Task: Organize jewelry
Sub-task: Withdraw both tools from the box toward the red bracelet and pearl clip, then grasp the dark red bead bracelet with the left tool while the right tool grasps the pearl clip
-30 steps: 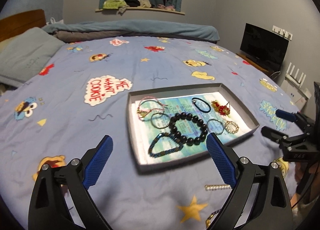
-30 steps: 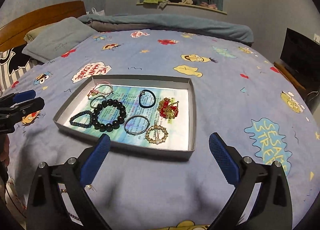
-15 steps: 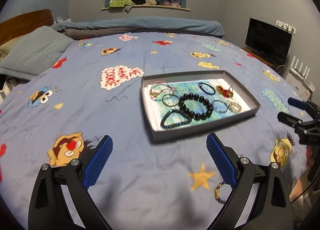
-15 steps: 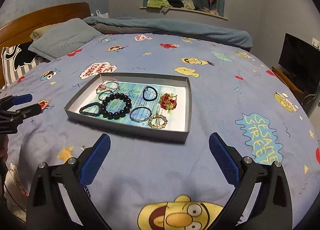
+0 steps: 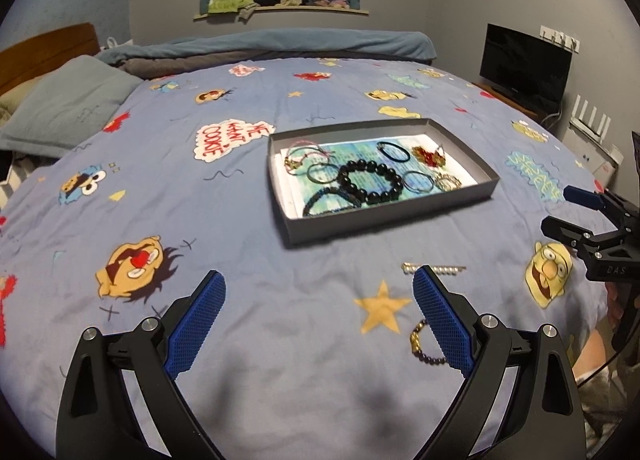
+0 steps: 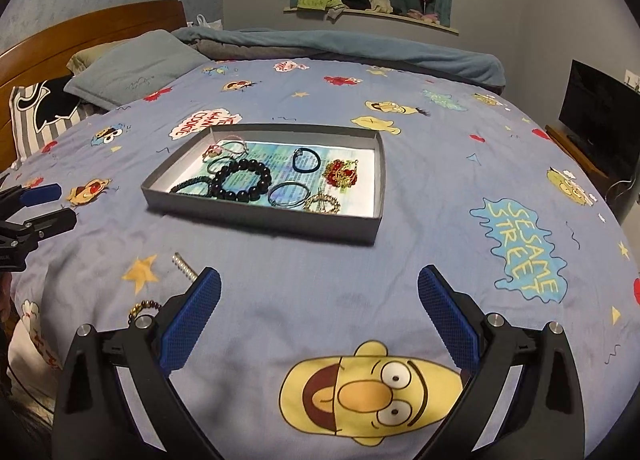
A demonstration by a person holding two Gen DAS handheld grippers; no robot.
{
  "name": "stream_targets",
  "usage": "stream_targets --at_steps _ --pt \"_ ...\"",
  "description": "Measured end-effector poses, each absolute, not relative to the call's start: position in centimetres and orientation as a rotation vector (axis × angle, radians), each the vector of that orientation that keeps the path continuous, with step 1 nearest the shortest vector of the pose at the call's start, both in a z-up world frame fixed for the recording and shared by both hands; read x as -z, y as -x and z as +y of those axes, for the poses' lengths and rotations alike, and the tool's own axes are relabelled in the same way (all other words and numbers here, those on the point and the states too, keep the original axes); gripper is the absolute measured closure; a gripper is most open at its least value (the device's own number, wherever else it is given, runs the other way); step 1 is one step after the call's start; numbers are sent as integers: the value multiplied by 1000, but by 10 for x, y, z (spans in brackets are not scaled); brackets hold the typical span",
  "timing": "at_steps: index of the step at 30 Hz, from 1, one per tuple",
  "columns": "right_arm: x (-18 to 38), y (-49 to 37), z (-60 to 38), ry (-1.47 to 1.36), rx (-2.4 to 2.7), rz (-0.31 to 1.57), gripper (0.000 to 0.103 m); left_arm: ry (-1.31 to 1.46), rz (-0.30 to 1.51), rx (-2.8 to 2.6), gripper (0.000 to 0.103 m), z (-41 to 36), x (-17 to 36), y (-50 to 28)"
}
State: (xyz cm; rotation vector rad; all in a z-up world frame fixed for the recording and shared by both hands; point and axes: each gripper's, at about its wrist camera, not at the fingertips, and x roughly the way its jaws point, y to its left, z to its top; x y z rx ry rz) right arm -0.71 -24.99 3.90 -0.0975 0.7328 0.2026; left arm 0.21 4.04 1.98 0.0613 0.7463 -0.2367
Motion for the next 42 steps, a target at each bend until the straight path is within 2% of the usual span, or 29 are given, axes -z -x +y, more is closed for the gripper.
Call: stream_targets --at_steps 23,26,27,28,33,40,42 --pt "2 26 -249 119 -240 804 6 -82 864 362 9 6 38 18" --pt "3 25 -247 115 -255 807 6 -98 876 376 13 -4 43 16" --pt "3 25 -246 119 -254 805 6 -112 875 378 20 -8 44 16" --pt "3 25 -245 126 -253 801 6 -126 877 380 32 -11 46 17" --pt "4 22 -242 127 -260 800 6 -159 907 443 66 -24 52 16" --pt "8 16 -226 128 -292 800 6 -152 931 471 91 -26 64 9" --pt "9 15 -221 136 -296 795 6 -144 929 467 94 -24 65 7"
